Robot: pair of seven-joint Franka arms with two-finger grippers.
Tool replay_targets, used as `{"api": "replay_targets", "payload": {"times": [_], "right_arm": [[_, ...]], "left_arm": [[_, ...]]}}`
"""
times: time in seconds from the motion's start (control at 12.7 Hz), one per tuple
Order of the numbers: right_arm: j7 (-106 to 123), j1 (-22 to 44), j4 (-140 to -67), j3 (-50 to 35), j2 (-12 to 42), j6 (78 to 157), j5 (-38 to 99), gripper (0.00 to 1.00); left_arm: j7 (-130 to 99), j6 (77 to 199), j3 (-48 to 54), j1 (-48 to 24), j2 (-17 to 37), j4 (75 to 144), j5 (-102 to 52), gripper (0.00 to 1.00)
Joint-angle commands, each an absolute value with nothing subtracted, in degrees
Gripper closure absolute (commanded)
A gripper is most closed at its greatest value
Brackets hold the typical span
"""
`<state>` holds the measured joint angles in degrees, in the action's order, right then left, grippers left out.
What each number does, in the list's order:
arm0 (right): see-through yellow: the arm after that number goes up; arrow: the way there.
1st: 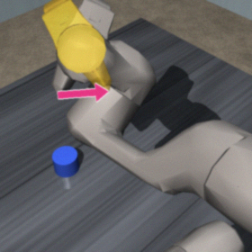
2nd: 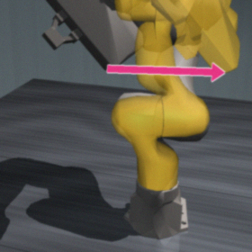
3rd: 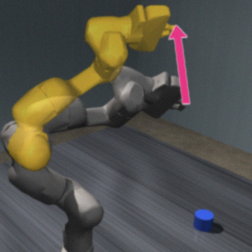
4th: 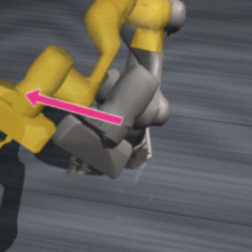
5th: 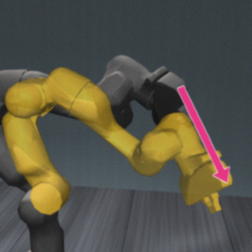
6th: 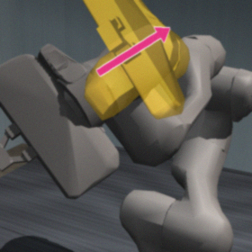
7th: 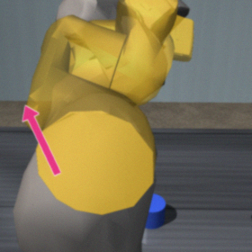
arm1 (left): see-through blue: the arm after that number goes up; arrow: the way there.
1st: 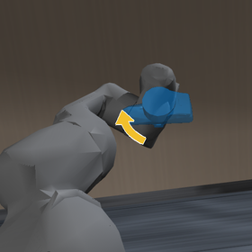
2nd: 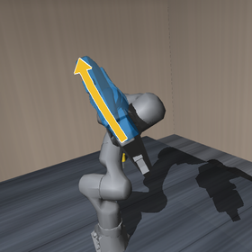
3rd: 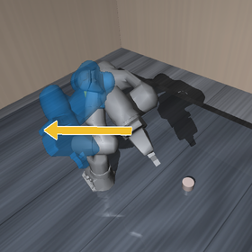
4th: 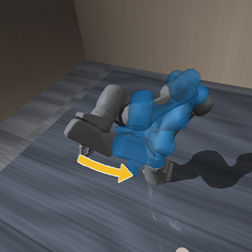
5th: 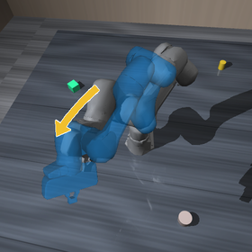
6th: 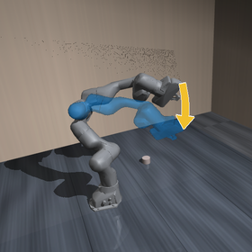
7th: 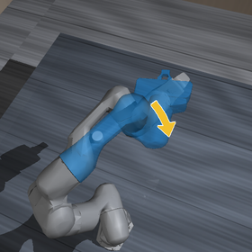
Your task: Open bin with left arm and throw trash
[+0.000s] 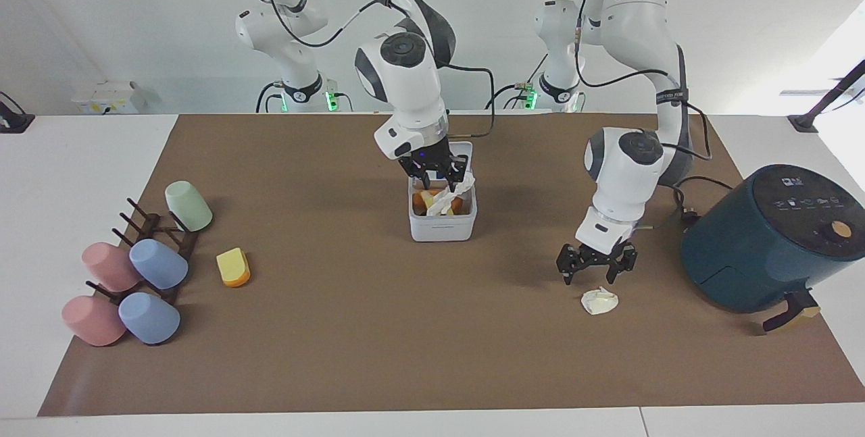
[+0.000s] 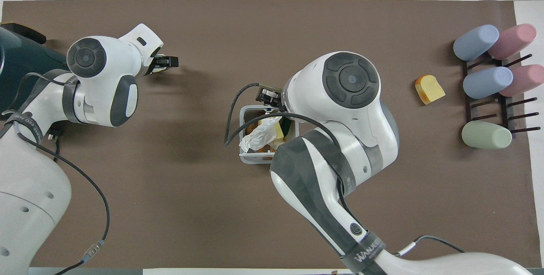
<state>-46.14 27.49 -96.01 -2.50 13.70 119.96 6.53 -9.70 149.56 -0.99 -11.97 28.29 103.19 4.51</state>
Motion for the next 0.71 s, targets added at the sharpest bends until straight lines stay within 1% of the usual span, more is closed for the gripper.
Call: {"api": "replay_targets", "payload": {"times": [0.0, 0.08, 0.24, 0.32, 0.39, 0.55, 0.63], "right_arm": [[-31.0, 22.1, -93.3, -3.0, 13.9, 115.1, -1.3, 0.00], [-22.4, 19.0, -93.3, -3.0, 14.1, 114.7, -1.5, 0.00], [-6.8, 11.3, -94.9, -3.1, 14.0, 115.9, -1.5, 0.00], [1.8, 7.6, -95.8, -3.0, 14.0, 117.1, -1.4, 0.00], [7.8, 5.1, -98.3, -3.0, 13.4, 119.1, -1.4, 0.00], [15.2, 0.7, -108.5, -3.1, 10.5, 128.0, -1.4, 0.00], [18.2, -0.4, -112.5, -3.0, 9.3, 132.3, -1.4, 0.00]], "left_arm": [[-8.0, 150.6, -0.6, -10.2, 29.8, 101.4, 6.4, 0.81], [-8.3, 150.6, -0.7, -10.5, 29.8, 101.8, 6.3, 1.00], [-10.3, 150.6, -0.7, -11.3, 29.6, 101.9, 6.3, 1.00], [-11.1, 149.6, -0.7, -12.3, 28.7, 102.2, 6.3, 1.00], [-11.1, 148.6, -0.6, -12.5, 26.5, 102.9, 6.3, 1.00], [-11.2, 142.2, -0.3, -13.3, 21.4, 102.8, 6.2, 1.00], [-11.3, 138.2, -0.2, -14.6, 18.9, 102.6, 5.9, 1.00]]}}
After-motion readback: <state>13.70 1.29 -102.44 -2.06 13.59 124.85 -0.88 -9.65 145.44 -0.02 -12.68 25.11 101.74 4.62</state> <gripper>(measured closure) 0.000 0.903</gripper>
